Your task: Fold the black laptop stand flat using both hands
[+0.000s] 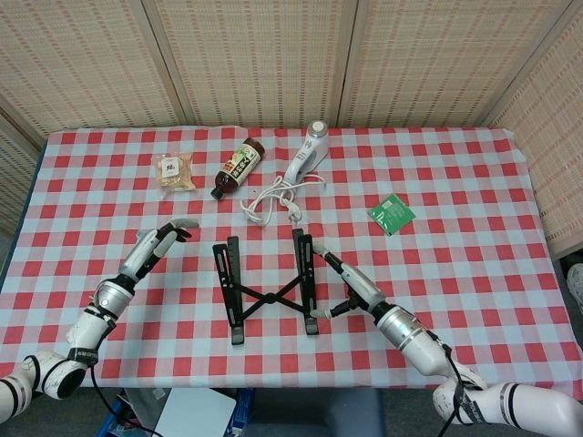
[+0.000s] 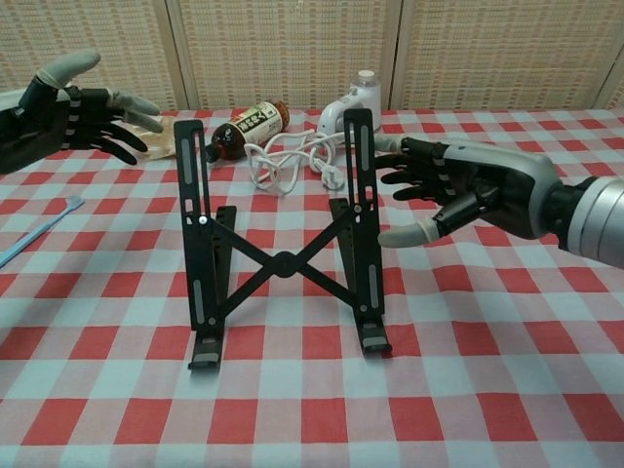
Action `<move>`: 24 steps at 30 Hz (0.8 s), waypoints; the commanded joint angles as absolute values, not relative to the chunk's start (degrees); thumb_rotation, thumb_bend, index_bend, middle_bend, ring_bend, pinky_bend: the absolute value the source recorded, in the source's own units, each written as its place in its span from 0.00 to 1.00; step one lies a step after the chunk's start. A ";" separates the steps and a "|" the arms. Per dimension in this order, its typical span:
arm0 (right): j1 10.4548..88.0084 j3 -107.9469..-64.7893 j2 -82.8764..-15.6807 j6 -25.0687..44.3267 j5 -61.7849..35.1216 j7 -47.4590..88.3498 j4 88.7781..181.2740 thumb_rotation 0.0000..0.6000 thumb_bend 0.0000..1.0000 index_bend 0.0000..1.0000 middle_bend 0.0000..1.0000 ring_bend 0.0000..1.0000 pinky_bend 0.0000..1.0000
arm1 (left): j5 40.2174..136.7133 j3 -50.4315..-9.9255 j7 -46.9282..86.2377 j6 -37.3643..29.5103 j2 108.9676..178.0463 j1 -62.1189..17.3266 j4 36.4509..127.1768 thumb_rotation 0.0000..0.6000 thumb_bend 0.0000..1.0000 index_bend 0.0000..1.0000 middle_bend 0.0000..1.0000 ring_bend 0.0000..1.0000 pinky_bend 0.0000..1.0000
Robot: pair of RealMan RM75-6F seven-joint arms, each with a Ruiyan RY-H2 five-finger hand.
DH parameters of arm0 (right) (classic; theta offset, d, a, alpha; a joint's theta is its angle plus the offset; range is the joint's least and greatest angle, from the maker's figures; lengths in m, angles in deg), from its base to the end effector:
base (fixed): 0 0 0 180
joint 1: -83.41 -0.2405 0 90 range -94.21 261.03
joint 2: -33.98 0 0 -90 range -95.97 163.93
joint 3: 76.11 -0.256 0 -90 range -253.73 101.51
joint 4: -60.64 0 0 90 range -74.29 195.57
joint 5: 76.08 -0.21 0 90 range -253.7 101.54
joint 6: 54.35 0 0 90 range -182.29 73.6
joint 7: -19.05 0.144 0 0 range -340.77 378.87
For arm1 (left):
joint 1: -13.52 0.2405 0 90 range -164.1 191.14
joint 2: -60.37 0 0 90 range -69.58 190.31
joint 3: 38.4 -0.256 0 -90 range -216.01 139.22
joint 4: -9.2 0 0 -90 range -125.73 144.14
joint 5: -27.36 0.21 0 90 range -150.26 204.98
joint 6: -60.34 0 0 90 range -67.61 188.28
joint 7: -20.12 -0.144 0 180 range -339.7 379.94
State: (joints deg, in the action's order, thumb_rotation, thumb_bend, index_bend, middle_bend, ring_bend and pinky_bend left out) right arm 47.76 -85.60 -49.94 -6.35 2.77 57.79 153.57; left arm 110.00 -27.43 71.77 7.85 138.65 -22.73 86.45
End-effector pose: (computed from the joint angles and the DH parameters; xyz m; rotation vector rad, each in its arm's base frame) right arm -0.1456 -0.2942 -0.0157 1.5947 -2.0005 1.3715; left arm -0.2099 0.3595 0.0539 -1.4518 -1.7524 -1.4458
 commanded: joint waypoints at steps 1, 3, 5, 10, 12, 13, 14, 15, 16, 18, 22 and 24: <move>47.59 -85.11 -50.62 -5.93 4.14 59.03 153.05 1.00 0.00 0.00 0.04 0.00 0.00 | 111.66 -28.69 77.62 11.26 138.03 -24.83 87.04 0.00 0.20 0.27 0.30 0.33 0.31; 47.55 -84.67 -50.65 -5.66 5.27 59.88 152.89 1.00 0.00 0.00 0.04 0.00 0.00 | 112.67 -29.28 79.73 11.57 137.75 -25.27 87.30 0.00 0.21 0.29 0.32 0.35 0.31; 47.58 -84.19 -50.55 -5.24 6.48 60.98 152.87 1.00 0.00 0.00 0.04 0.00 0.00 | 113.73 -29.90 81.78 11.46 137.39 -25.53 87.74 0.00 0.21 0.31 0.34 0.37 0.32; 48.11 -82.02 -49.61 -3.01 10.68 63.39 153.14 1.00 0.00 0.00 0.05 0.00 0.00 | 117.80 -32.39 86.06 9.58 135.27 -25.74 89.54 0.00 0.21 0.35 0.41 0.43 0.34; 48.64 -80.88 -49.11 -1.37 12.62 63.81 153.41 1.00 0.00 0.00 0.05 0.00 0.00 | 119.41 -33.54 86.98 8.20 134.28 -25.55 90.57 0.00 0.21 0.35 0.41 0.43 0.35; 48.93 -80.41 -48.95 -0.51 13.42 63.84 153.53 1.00 0.00 0.00 0.06 0.00 0.00 | 120.14 -34.08 87.39 7.69 133.78 -25.51 91.08 0.00 0.20 0.36 0.42 0.43 0.35; 49.30 -79.72 -48.66 0.58 14.51 64.03 153.82 1.00 0.00 0.00 0.06 0.00 0.00 | 121.27 -34.89 87.90 7.01 133.05 -25.49 91.77 0.00 0.20 0.36 0.42 0.43 0.35; 49.57 -79.18 -48.41 1.36 15.31 64.23 154.09 1.00 0.00 0.00 0.06 0.00 0.00 | 122.11 -35.49 88.30 6.45 132.49 -25.47 92.28 0.00 0.20 0.37 0.42 0.43 0.35; 49.82 -78.66 -48.14 2.15 16.11 64.42 154.35 1.00 0.00 0.00 0.06 0.00 0.00 | 122.87 -36.06 88.62 5.86 131.96 -25.44 92.76 0.00 0.20 0.37 0.42 0.43 0.35; 50.30 -77.43 -47.40 3.80 17.98 64.52 154.89 1.00 0.00 0.00 0.06 0.00 0.00 | 124.51 -37.28 89.22 4.37 130.83 -25.33 93.85 0.00 0.20 0.38 0.43 0.43 0.35; 51.06 -75.38 -45.43 6.56 20.88 64.28 156.39 1.00 0.00 0.00 0.06 0.00 0.00 | 127.08 -39.34 90.30 1.49 128.92 -25.06 95.65 0.00 0.20 0.39 0.43 0.43 0.34; 51.39 -74.57 -44.27 7.76 21.83 64.21 157.36 1.00 0.00 0.00 0.06 0.00 0.00 | 128.42 -40.44 90.72 0.03 128.05 -24.95 96.42 0.00 0.20 0.39 0.43 0.43 0.35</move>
